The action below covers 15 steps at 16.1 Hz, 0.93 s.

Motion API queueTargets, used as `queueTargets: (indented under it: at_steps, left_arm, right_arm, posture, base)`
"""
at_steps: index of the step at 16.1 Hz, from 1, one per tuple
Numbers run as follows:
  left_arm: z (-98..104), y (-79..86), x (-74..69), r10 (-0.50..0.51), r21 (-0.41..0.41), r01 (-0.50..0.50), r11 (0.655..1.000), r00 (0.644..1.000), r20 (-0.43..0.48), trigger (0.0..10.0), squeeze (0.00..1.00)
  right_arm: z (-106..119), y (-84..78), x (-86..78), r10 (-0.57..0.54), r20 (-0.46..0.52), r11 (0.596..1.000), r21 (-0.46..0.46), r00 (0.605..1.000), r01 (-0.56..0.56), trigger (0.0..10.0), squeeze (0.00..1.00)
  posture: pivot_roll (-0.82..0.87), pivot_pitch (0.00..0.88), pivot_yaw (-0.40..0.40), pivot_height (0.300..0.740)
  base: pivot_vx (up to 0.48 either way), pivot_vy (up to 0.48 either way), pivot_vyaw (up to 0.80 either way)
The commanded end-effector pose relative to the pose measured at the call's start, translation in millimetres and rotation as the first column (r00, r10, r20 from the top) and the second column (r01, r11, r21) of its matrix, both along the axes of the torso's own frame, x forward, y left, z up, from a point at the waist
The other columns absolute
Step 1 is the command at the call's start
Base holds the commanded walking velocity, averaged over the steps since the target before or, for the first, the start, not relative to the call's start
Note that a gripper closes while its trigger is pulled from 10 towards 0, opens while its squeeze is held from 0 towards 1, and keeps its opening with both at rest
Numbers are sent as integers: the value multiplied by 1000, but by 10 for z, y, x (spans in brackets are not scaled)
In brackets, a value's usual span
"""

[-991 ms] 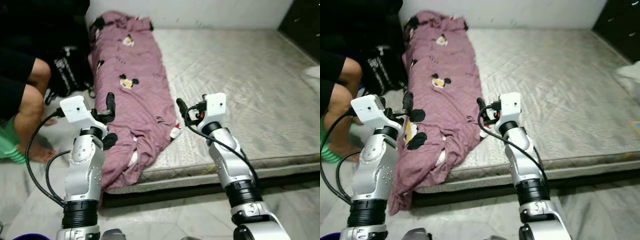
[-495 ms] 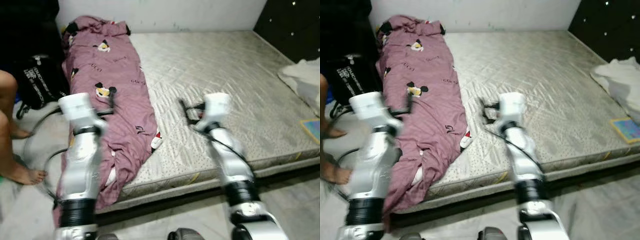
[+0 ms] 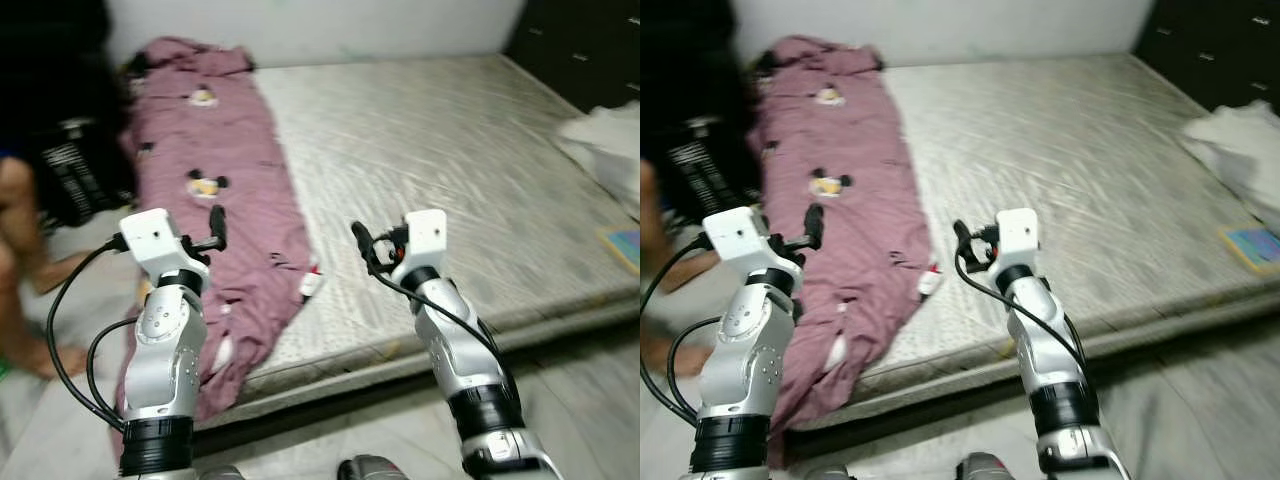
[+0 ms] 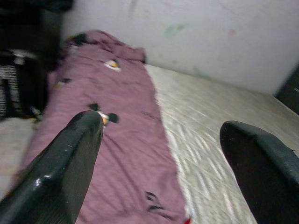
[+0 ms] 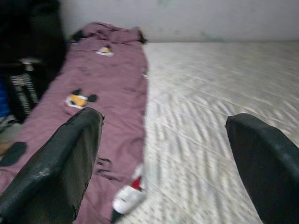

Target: Clean up the room

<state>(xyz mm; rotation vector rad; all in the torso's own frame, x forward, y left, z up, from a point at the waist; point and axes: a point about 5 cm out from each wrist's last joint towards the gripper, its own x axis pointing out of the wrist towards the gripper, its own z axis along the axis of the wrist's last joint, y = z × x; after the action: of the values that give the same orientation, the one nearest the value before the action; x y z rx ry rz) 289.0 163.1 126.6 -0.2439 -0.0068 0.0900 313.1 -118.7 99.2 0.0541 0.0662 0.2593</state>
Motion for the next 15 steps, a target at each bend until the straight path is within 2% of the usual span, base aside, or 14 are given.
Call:
queueTargets:
  at_steps: [1, 2, 4, 8, 10, 13, 15]
  left_arm:
    - [18, -33, -2, -22, 11, 22, 1000, 1000, -5, 10000, 0]
    - [20, -54, -7, -31, 10, 31, 999, 999, -6, 10000, 0]
    - [24, -140, -10, -47, -6, 47, 999, 999, -2, 10000, 0]
    - [-38, -147, -97, -39, -26, 39, 999, 999, -35, 10000, 0]
    - [-21, -150, -94, -44, -26, 43, 999, 999, -31, 10000, 0]
    - [10, -148, -105, -43, -15, 42, 999, 999, -31, 10000, 0]
    - [-12, -131, -137, -34, -11, 33, 999, 998, -43, 10000, 0]
  right_arm:
    - [55, -30, 2, -22, 14, 1000, 2, 1000, 22, 10000, 0]
    - [53, -45, -17, -28, 15, 1000, -1, 999, 28, 10000, 0]
    - [41, -116, -53, -46, 11, 999, -14, 999, 47, 10000, 0]
    - [1, -88, -84, -43, -10, 999, -26, 999, 43, 10000, 0]
    - [10, -71, -94, -33, -1, 999, -38, 999, 33, 10000, 0]
    - [1, -55, -97, -23, -18, 999, -44, 1000, 23, 10000, 0]
    - [10, -82, -73, -36, -25, 999, -38, 999, 35, 10000, 0]
  posture:
    - [23, 30, -1, 740]
    - [12, 42, 4, 740]
    - [10, 61, 0, 740]
    - [14, 84, 0, 740]
    - [22, 98, -1, 740]
    - [32, 121, -5, 740]
    - [35, 127, -7, 740]
  base:
    - [0, 0, -800]
    - [0, 0, -800]
    - [0, 0, 0]
    - [0, 0, 0]
    - [0, 0, 0]
    - [0, 0, 742]
    - [0, 0, 0]
